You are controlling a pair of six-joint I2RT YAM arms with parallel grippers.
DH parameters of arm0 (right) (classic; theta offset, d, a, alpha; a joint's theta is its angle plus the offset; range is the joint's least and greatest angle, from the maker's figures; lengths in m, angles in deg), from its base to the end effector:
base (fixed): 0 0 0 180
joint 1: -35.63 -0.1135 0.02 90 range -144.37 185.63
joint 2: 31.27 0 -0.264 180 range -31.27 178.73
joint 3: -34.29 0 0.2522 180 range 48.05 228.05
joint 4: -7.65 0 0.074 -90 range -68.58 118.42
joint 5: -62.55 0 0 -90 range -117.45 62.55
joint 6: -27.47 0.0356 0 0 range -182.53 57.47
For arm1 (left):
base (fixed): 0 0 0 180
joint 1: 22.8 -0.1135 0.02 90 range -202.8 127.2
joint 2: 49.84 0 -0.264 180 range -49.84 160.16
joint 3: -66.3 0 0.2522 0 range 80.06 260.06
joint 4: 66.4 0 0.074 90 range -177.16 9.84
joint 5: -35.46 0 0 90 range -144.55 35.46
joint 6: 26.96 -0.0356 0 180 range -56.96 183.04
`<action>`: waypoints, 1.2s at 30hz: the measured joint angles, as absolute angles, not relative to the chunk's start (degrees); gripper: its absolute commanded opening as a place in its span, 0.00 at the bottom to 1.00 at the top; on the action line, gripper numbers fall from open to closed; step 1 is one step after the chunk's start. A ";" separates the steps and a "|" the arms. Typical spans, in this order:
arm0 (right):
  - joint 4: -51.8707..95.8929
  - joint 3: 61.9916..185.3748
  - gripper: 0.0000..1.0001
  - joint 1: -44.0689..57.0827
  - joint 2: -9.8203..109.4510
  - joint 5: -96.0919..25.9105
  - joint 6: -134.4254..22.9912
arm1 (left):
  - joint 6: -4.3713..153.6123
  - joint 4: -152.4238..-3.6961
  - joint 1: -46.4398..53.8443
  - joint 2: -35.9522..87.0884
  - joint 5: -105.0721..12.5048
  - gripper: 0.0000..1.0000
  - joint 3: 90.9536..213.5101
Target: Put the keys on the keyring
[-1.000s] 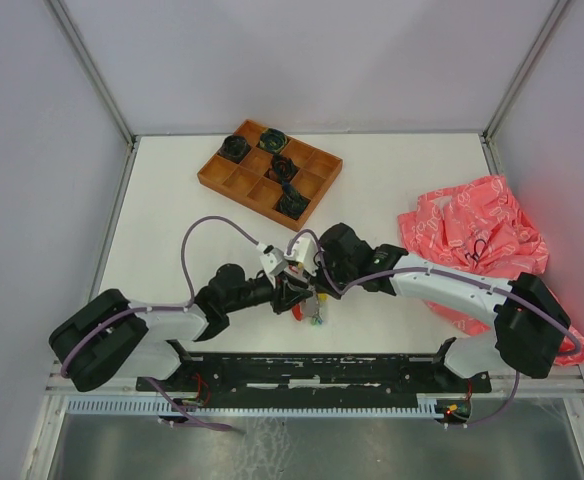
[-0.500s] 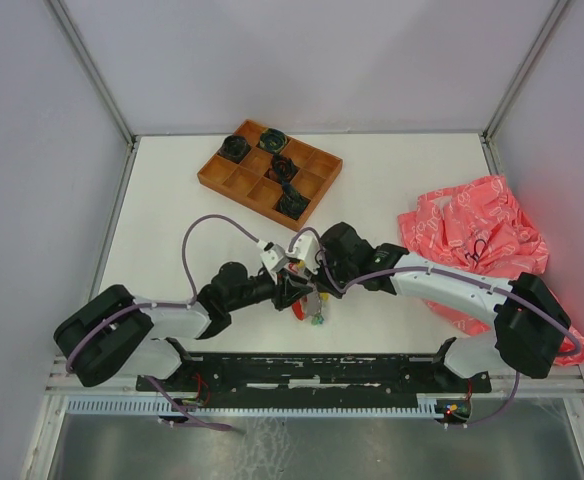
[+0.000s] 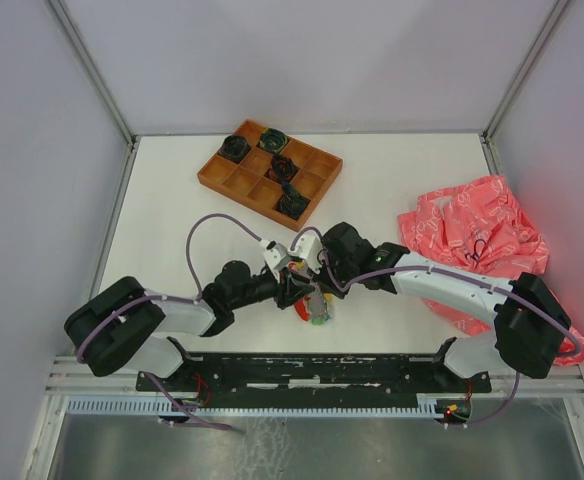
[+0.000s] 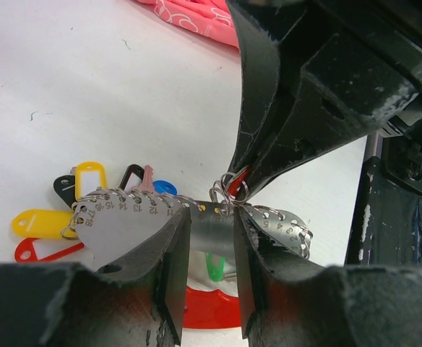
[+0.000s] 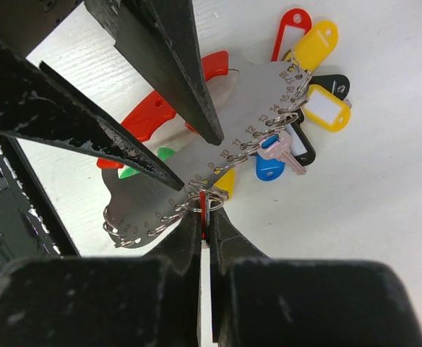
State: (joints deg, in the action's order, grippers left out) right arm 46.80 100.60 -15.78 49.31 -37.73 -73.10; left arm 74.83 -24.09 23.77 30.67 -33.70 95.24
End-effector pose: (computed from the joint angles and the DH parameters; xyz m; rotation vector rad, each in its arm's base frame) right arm 0.1735 0.2277 0.2242 -1.3819 2.1531 0.5105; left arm 0.1552 -0.1823 0.1591 0.8159 1.6526 -1.0471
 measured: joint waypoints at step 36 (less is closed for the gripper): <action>42.21 100.74 0.01 -16.48 47.85 -40.12 -72.14 | 75.01 -12.81 24.23 33.78 -36.55 0.36 90.22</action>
State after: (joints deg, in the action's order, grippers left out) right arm 42.21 100.74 -16.48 47.85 -40.12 -72.14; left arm 75.01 -12.81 24.23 33.78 -36.55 90.22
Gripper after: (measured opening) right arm 0.030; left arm 0.360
